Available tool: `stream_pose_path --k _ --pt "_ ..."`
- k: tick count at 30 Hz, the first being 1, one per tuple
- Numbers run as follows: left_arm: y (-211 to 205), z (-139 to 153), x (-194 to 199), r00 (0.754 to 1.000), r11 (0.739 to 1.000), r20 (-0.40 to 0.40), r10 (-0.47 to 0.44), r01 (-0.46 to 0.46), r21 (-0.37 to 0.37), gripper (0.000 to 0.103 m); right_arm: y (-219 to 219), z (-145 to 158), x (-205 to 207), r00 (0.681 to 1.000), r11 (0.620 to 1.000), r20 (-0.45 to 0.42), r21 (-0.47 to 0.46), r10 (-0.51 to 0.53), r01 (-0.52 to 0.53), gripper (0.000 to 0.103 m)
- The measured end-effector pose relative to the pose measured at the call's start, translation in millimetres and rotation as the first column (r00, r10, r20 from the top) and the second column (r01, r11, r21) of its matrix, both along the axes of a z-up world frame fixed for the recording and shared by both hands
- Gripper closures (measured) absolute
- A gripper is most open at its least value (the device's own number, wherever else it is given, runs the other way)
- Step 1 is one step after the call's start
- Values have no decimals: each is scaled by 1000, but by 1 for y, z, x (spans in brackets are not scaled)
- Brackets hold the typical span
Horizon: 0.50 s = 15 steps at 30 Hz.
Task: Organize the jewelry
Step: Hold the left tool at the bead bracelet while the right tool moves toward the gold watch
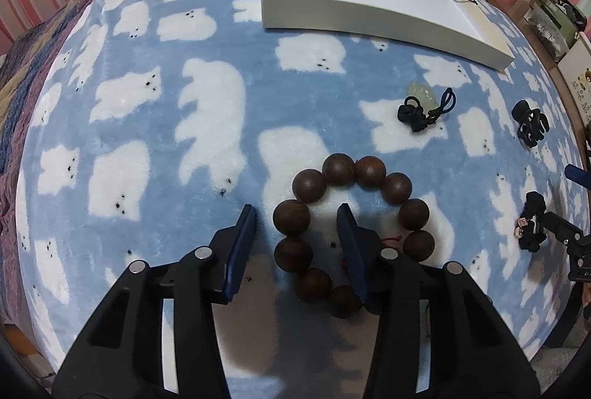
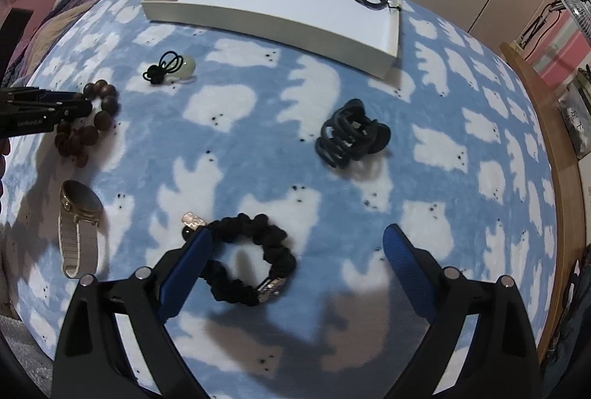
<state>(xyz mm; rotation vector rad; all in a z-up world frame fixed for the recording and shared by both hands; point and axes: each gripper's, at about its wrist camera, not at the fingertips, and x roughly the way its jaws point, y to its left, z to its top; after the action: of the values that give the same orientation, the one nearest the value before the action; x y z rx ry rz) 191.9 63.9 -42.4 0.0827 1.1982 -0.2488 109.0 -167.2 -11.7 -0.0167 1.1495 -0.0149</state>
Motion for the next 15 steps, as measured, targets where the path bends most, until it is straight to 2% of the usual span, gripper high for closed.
stream_pose_path --k 8,15 --pt "3 0 0 1000 1000 -7 1 -1 11 66 -3 -2 -1 1000 1000 -23 9 -6 6 9" --pt "2 0 3 1000 999 -17 -21 22 48 76 17 2 -2 996 997 -67 50 65 -62 10"
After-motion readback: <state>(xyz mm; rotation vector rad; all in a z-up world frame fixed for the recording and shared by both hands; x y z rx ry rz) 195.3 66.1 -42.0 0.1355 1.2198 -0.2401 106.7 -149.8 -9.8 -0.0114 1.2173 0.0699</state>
